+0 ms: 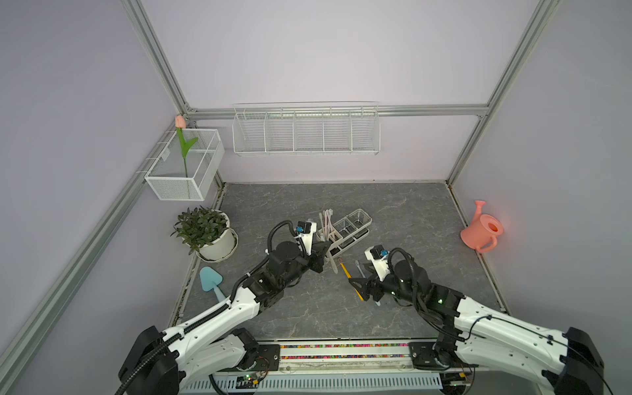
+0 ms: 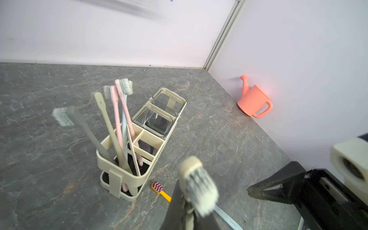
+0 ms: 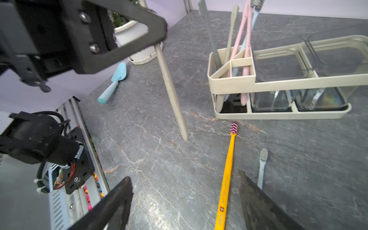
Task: Place the toothbrush into the toothbrush holder
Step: Pick up the toothbrush from the center of the board.
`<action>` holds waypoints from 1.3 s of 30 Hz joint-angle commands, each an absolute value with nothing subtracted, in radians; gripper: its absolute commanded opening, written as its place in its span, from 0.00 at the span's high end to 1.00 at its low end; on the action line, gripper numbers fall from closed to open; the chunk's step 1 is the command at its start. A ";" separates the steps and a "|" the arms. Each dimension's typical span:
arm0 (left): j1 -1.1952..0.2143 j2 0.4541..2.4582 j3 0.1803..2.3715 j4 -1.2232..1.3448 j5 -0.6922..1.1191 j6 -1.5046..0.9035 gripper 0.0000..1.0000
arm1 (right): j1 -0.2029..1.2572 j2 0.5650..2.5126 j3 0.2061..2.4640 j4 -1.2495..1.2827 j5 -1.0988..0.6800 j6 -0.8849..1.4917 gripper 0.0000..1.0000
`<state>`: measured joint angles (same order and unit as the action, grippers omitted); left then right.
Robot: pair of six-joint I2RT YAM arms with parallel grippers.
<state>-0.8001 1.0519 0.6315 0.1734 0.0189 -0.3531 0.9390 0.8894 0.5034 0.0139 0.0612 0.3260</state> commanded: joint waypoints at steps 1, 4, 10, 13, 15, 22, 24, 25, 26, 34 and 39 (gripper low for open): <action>-0.798 1.067 0.693 0.184 -0.006 -0.296 1.00 | 0.924 0.844 0.485 -0.030 0.137 0.338 0.13; -0.798 1.081 0.716 0.235 0.001 -0.236 1.00 | 0.913 0.796 0.460 -0.043 0.155 0.339 0.11; -0.799 1.134 0.866 0.152 -0.040 -0.120 1.00 | 0.895 0.735 0.422 -0.069 0.157 0.340 0.09; -0.799 1.147 0.885 0.179 -0.075 -0.078 1.00 | 0.887 0.735 0.412 -0.072 0.157 0.339 0.08; -0.799 1.157 0.887 0.212 -0.102 -0.051 1.00 | 0.882 0.739 0.405 -0.065 0.156 0.338 0.08; -0.799 1.229 0.925 0.208 -0.171 0.010 1.00 | 0.864 0.735 0.385 -0.061 0.153 0.328 0.08; -0.799 1.248 0.922 0.221 -0.180 0.026 1.00 | 0.858 0.732 0.374 -0.055 0.149 0.329 0.08; -0.799 1.256 0.922 0.230 -0.186 0.031 1.00 | 0.854 0.729 0.368 -0.050 0.145 0.330 0.08; -0.799 1.266 0.922 0.241 -0.202 0.035 1.00 | 0.851 0.731 0.363 -0.042 0.136 0.331 0.07; -0.799 1.319 0.923 0.294 -0.285 0.029 1.00 | 0.828 0.751 0.342 -0.017 0.105 0.338 0.07; -0.799 1.345 0.923 0.308 -0.295 0.023 1.00 | 0.812 0.764 0.339 -0.009 0.091 0.333 0.07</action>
